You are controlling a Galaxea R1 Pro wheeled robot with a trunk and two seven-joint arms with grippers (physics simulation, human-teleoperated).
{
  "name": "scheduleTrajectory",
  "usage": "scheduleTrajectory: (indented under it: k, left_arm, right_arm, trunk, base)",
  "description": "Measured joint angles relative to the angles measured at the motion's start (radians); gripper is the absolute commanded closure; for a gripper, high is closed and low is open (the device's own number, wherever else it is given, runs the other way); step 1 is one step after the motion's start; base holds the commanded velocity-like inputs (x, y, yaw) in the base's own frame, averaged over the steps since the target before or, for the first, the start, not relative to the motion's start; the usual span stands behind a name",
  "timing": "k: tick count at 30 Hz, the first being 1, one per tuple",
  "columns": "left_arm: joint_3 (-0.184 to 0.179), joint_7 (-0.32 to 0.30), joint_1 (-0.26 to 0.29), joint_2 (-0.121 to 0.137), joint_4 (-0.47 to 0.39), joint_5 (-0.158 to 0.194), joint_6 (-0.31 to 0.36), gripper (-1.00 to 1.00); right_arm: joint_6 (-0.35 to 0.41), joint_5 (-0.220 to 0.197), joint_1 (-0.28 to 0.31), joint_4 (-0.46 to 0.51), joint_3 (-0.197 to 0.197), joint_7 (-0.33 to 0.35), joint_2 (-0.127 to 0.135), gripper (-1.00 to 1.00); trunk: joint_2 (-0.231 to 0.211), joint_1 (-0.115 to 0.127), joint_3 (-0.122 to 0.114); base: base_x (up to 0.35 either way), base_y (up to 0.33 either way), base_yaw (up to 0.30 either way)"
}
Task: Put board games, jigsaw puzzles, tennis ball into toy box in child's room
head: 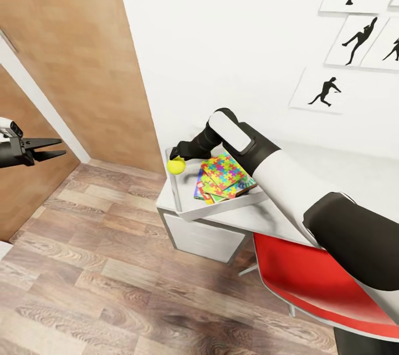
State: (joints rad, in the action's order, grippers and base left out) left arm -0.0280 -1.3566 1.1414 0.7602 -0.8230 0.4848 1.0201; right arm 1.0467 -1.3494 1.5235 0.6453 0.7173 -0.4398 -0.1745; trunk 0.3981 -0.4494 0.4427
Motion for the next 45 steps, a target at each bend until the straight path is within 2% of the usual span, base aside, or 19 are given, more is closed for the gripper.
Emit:
scheduleTrajectory:
  k: [31,39,45]
  left_arm:
    - [0.002,0.0,0.0,0.001,0.0,0.0,0.0,-1.0]
    - [0.002,0.0,0.0,0.001,0.0,0.0,0.0,-1.0]
    - [0.002,0.0,0.0,0.001,0.0,0.0,0.0,-1.0]
  right_arm:
    - [0.0,0.013,0.0,-0.01,0.009,-0.017,0.0,1.0]
    - [0.0,0.074,0.0,-0.015,0.041,-0.051,0.0,1.0]
    - [0.0,0.086,0.0,-0.015,0.045,-0.059,0.0,1.0]
  trunk:
    - [0.0,0.0,0.0]
    - [0.0,0.0,0.0]
    - [0.0,0.0,0.0]
  base:
    - [0.0,0.0,0.016]
    - [0.0,0.0,0.0]
    - [0.0,0.0,0.0]
